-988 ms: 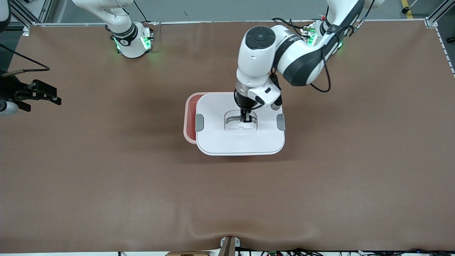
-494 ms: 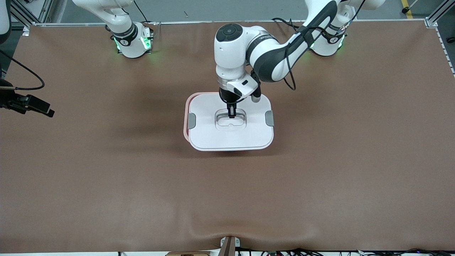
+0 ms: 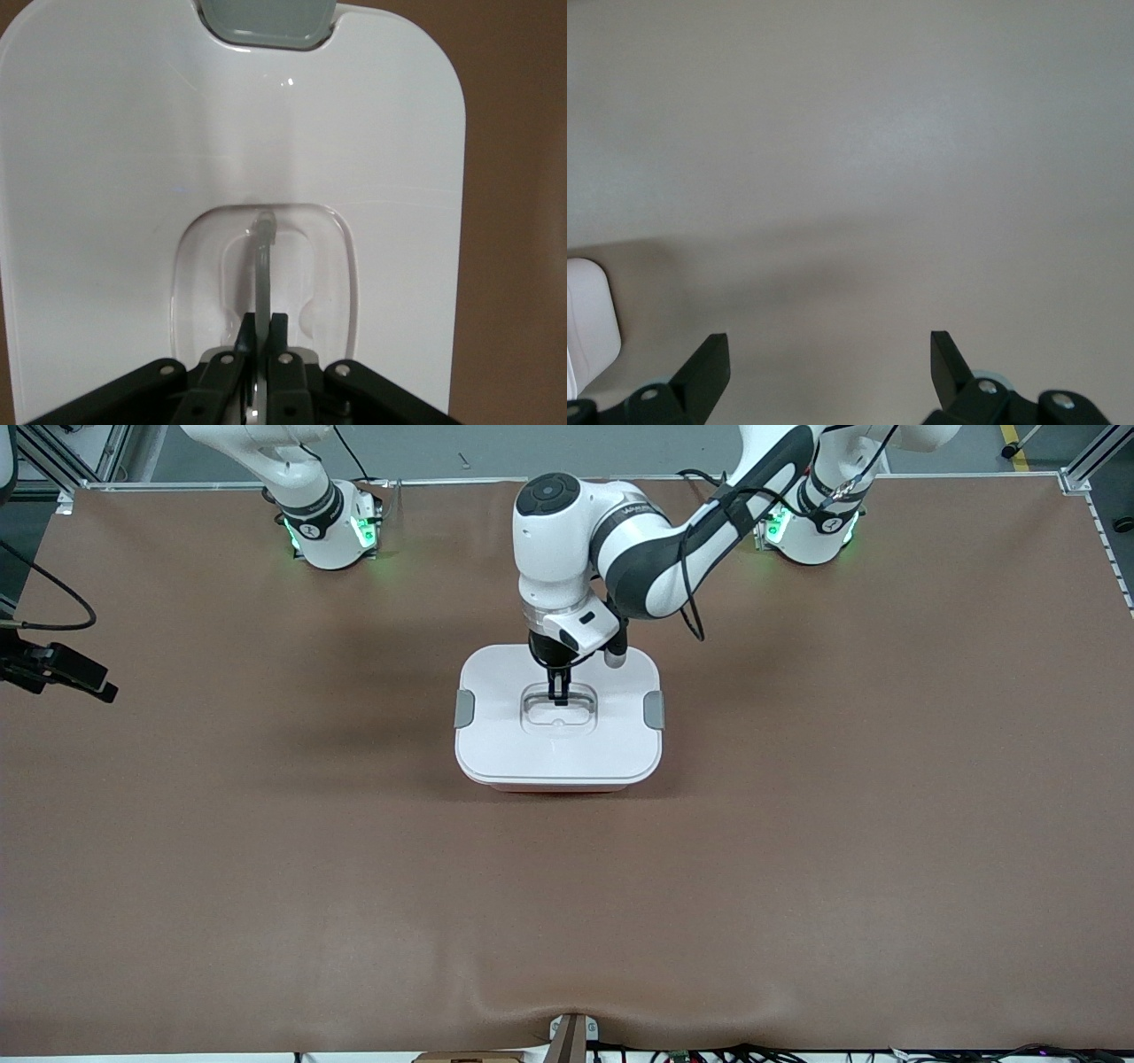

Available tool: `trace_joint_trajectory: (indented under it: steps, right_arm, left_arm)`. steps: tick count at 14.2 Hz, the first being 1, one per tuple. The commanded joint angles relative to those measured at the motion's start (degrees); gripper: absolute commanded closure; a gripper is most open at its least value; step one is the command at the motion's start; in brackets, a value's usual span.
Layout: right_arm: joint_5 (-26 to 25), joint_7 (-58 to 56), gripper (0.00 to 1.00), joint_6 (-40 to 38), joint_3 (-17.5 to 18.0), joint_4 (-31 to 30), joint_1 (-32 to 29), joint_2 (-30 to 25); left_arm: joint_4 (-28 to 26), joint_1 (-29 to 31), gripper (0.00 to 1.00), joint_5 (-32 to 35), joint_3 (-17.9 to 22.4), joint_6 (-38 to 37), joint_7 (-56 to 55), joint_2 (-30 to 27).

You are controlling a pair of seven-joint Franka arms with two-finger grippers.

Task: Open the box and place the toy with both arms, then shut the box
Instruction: 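Press the lid down onto the box base with the left gripper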

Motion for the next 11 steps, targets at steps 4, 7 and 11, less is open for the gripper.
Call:
trace_joint_trajectory:
  steps: [4, 7, 11]
  right_arm:
    - [0.1, -0.6, 0.00, -4.9, 0.8, 2.5, -0.5, -0.8]
    - [0.1, -0.7, 0.00, -4.9, 1.0, 2.5, -0.3, 0.0]
    - [0.1, -6.1, 0.00, -4.8, 0.9, 2.7, -0.4, 0.8]
  left_arm:
    - [0.9, -2.4, 1.00, 5.6, 0.5, 0.1, -10.1, 2.0]
    - [1.0, -3.0, 1.00, 5.6, 0.6, 0.1, -10.6, 2.4]
    - [1.0, -3.0, 1.00, 5.6, 0.6, 0.1, -11.7, 2.6]
